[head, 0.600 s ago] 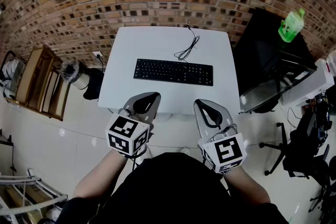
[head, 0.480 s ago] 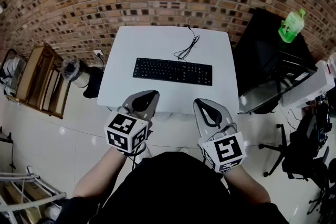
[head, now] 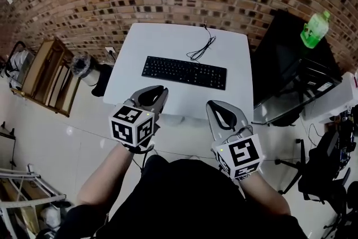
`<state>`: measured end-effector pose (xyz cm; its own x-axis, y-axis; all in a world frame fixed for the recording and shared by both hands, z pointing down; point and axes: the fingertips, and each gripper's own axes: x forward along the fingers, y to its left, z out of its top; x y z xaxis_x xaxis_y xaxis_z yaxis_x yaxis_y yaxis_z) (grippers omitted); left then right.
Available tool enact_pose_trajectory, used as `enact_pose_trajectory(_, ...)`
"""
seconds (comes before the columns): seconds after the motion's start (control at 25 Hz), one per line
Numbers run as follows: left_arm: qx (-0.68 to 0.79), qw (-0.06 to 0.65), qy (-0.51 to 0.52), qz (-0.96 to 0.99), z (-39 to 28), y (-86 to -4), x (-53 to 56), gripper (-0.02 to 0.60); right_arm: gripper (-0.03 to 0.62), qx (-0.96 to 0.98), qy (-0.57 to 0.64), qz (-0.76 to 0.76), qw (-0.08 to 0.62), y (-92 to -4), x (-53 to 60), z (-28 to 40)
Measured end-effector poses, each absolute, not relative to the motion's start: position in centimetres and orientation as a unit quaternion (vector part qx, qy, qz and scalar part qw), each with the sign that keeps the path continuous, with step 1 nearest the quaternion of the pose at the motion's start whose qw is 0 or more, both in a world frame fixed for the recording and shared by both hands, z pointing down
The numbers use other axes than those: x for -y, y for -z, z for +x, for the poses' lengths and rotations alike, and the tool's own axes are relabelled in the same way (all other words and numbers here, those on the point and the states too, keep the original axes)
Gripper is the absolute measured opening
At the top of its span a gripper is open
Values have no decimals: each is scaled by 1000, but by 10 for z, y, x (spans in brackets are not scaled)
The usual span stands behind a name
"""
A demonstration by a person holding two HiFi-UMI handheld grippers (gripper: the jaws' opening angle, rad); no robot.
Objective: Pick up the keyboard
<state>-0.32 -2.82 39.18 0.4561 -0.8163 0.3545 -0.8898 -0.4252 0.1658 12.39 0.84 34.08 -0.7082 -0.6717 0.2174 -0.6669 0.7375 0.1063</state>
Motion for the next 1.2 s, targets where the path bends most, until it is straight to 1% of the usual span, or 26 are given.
enact_pose_trajectory(0.16, 518, 184, -118, 827, -15, -401, 36, 88, 2, 926, -8, 357, 122, -348, -5, 122)
enact_pose_trajectory(0.4, 529, 215, -132, 810, -52, -424, 64, 132, 2, 924, -37, 359, 126, -360, 10, 111)
enact_pose_trajectory(0.64, 538, 268, -135, 788, -105, -460, 112, 146, 2, 913, -76, 379, 134, -376, 36, 97)
enact_pose_trajectory(0.88, 536, 321, -151, 766, -155, -508, 169, 146, 2, 895, -128, 403, 142, -396, 79, 75)
enact_pose_trajectory(1.2, 506, 394, -188, 744, -192, -581, 232, 146, 2, 865, -199, 433, 157, -438, 129, 48)
